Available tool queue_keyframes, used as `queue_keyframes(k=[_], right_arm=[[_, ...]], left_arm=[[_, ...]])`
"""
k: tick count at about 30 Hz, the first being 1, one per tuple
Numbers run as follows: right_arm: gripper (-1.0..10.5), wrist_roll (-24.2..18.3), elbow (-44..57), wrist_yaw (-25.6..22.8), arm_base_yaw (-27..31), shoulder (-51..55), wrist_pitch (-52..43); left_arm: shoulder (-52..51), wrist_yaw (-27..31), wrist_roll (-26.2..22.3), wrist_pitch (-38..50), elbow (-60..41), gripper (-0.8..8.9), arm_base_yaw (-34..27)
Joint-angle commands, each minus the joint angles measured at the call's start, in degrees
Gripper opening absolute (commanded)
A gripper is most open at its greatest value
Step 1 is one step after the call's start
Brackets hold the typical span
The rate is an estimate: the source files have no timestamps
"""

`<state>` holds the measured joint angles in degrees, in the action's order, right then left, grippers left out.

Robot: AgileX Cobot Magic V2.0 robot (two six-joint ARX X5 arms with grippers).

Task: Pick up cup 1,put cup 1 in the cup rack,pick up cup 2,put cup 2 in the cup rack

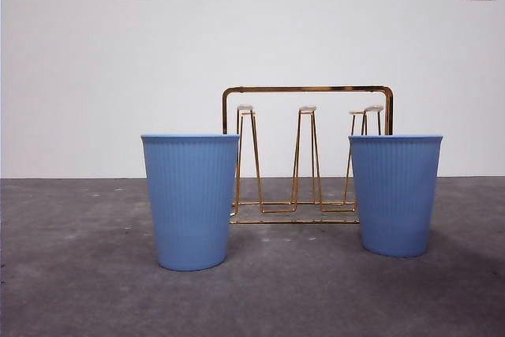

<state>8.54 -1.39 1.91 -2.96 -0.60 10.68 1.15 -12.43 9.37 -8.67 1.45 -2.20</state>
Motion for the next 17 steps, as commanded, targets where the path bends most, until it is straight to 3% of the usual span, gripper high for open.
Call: queue_keyframes(k=[1, 6, 12, 17], right_arm=[[-0.1, 7.8, -1.7, 1.4, 0.0, 0.1, -0.4], [-0.1, 8.5, -8.3, 1.7, 0.0, -0.9, 0.3], [-0.1, 8.5, -20.9, 5.5, 0.0, -8.0, 9.6], [-0.1, 3.1, -33.9, 11.8, 0.0, -17.7, 22.6]], left_arm=[[0.2, -1.6, 4.8, 0.0, 2.5, -0.06, -0.2], [1.5, -1.9, 6.8, -4.6, 8.6, -0.06, -0.1], [6.2, -8.9, 6.9, -10.3, 17.7, -0.06, -0.1], [12.0, -15.1, 6.1, -16.7, 26.3, -0.06, -0.1]])
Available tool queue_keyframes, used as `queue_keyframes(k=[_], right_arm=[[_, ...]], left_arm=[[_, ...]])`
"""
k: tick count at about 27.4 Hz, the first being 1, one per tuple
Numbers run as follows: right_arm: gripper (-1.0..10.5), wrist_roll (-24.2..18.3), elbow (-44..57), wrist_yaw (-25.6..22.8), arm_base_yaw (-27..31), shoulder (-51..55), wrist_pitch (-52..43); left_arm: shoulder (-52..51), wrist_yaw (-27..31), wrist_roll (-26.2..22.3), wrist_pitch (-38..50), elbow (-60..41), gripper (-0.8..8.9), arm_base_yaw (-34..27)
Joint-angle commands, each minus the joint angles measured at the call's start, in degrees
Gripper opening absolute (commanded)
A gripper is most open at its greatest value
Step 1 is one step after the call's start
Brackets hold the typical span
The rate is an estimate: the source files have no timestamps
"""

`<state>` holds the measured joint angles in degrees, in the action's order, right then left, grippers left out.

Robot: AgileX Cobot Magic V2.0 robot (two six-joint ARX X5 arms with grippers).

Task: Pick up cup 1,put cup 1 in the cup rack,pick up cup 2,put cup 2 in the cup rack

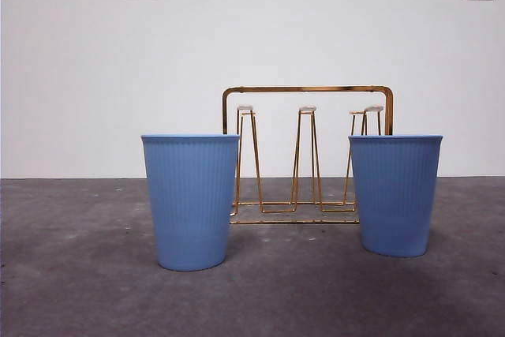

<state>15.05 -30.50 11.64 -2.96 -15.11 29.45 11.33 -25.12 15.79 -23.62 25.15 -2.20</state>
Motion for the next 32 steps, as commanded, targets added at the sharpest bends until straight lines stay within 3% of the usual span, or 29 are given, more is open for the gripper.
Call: queue_keyframes(k=[1, 6, 15, 21, 22, 25, 27, 32], right_arm=[[-0.1, -4.7, -7.1, 3.2, 0.0, -5.1, 6.2], [-0.1, -11.8, -20.0, 6.9, 0.0, -15.5, 20.2], [-0.1, -22.0, -35.0, 7.3, 0.0, -29.3, 39.1], [0.1, -22.8, -37.7, 7.5, 0.0, -33.4, 42.0], [0.5, -22.7, -37.8, 7.5, 0.0, -33.7, 41.7], [4.1, -22.2, -37.8, 8.4, -0.1, -34.2, 40.2], [5.4, -21.2, -37.8, 9.7, -0.1, -34.9, 38.7], [5.3, -19.0, -37.8, 11.3, -0.9, -42.0, 33.6]], left_arm=[[2.9, -3.7, -0.9, -3.1, 4.2, -0.06, -0.1], [9.1, -7.5, -4.5, -12.6, 13.0, -0.06, -0.1], [17.4, -8.3, -11.2, -25.8, 25.4, -0.06, 1.8], [19.8, -8.4, -11.5, -26.5, 27.3, 0.06, 3.5], [20.1, -8.3, -11.3, -26.5, 27.3, 0.55, 3.7], [21.1, -9.2, -9.9, -26.5, 27.3, 6.51, 3.8], [21.8, -13.0, -9.9, -26.2, 27.3, 6.91, 3.9], [24.8, -21.7, -7.4, -21.7, 27.3, 6.91, 4.0]])
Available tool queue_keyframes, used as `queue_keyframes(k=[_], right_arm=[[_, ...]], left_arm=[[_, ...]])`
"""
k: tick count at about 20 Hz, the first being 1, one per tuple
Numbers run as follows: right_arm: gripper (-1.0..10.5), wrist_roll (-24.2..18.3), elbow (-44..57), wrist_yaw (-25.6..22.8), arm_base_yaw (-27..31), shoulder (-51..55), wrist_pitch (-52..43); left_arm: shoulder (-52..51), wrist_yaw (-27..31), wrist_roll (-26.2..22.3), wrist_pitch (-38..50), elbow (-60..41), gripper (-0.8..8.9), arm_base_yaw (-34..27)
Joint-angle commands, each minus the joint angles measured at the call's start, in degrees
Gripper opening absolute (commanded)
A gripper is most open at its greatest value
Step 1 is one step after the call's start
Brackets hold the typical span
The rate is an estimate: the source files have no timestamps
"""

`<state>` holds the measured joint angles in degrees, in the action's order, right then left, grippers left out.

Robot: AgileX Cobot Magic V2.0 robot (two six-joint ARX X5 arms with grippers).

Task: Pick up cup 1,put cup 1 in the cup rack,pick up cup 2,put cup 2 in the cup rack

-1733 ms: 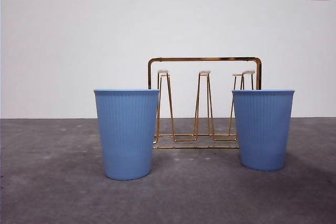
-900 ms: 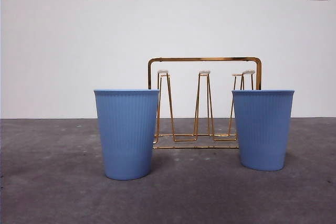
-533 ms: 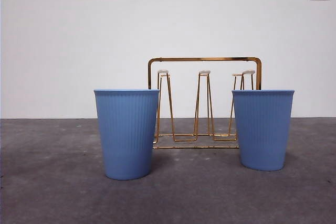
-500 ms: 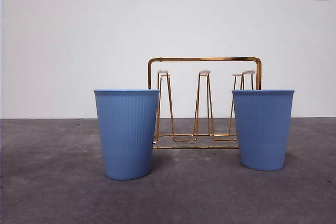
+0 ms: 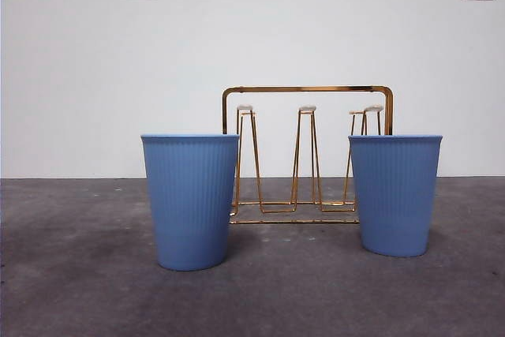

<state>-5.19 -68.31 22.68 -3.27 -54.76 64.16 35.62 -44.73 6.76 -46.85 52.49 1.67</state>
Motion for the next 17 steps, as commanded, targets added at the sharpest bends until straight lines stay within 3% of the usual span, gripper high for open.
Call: queue_keyframes(k=[1, 3, 9, 11, 14, 17], right_arm=[[5.3, 2.1, 0.0, 0.2, -1.6, -4.9, -2.1], [5.3, 2.6, 0.0, -1.0, -4.1, -10.1, -4.3], [5.2, 4.4, -0.7, -11.8, -11.9, -26.1, -10.2], [4.3, 5.2, -1.0, -13.6, -13.3, -30.0, -12.4], [4.0, 6.4, -1.0, -14.7, -13.7, -34.6, -15.1], [1.7, 6.7, -1.0, -15.2, -13.7, -37.4, -16.0]], left_arm=[[1.2, -4.0, 2.6, 2.8, 0.0, 6.91, 0.2], [2.5, -7.3, 4.1, 4.8, 0.0, 6.91, 0.2], [6.0, -11.2, 6.1, 6.4, 0.0, 6.91, 3.0], [6.9, -11.3, 6.6, 6.7, 0.0, 6.91, 4.3], [8.0, -11.2, 7.2, 7.5, 0.0, 6.91, 6.3], [8.7, -11.2, 8.3, 8.3, 0.0, 6.91, 7.5]])
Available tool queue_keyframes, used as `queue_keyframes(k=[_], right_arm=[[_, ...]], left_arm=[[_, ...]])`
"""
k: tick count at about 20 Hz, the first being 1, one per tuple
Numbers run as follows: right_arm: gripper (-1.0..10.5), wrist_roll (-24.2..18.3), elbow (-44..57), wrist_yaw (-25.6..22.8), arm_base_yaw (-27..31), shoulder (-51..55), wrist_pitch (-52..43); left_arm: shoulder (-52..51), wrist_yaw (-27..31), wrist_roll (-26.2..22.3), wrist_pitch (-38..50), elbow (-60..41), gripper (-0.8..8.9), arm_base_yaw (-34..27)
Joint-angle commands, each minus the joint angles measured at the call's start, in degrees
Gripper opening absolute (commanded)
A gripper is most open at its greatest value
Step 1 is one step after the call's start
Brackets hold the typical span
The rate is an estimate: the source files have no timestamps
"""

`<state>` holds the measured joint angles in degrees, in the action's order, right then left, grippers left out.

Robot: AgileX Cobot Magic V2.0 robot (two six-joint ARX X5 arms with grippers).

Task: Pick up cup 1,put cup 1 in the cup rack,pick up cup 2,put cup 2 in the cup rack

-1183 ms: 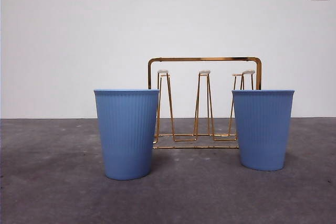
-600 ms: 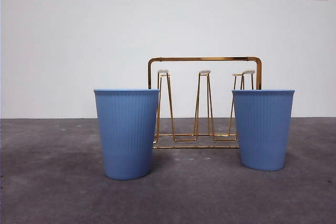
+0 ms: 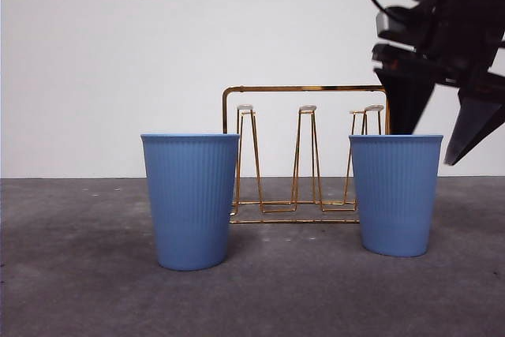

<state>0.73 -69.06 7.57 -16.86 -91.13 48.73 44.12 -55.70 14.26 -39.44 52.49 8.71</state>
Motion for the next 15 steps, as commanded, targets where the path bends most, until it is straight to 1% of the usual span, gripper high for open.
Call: queue_keyframes(k=[1, 4, 7, 8, 10, 12, 15], right_arm=[[1.2, 0.8, -0.2, -0.1, -0.1, -1.7, -0.8], [0.0, 0.1, -0.2, 0.9, -0.1, -2.1, -1.8], [-0.1, -1.5, -0.2, 2.2, 0.0, -2.0, -1.9], [-0.1, -2.6, -0.2, 2.3, 0.0, -1.6, -0.9], [-0.1, -3.0, -0.2, 2.5, 0.0, 0.4, 0.4], [-0.1, -3.3, -0.2, 2.5, 0.0, 5.7, 0.7], [-0.1, -3.0, -0.2, 2.5, 0.0, 18.7, -1.6]], left_arm=[[0.5, -0.2, 1.5, 1.5, 0.0, 6.91, 0.8], [1.4, -0.3, 4.2, 4.1, 0.0, 6.92, 2.2], [3.0, -0.7, 8.5, 8.0, 0.0, 6.91, 4.3], [3.8, -0.9, 10.8, 10.4, 0.0, 6.91, 5.3], [5.6, -1.0, 15.4, 15.8, 0.0, 6.92, 7.5], [8.0, -0.8, 20.5, 22.8, 0.0, 6.91, 10.3], [12.8, 0.9, 29.2, 35.9, 0.0, 6.91, 14.5]])
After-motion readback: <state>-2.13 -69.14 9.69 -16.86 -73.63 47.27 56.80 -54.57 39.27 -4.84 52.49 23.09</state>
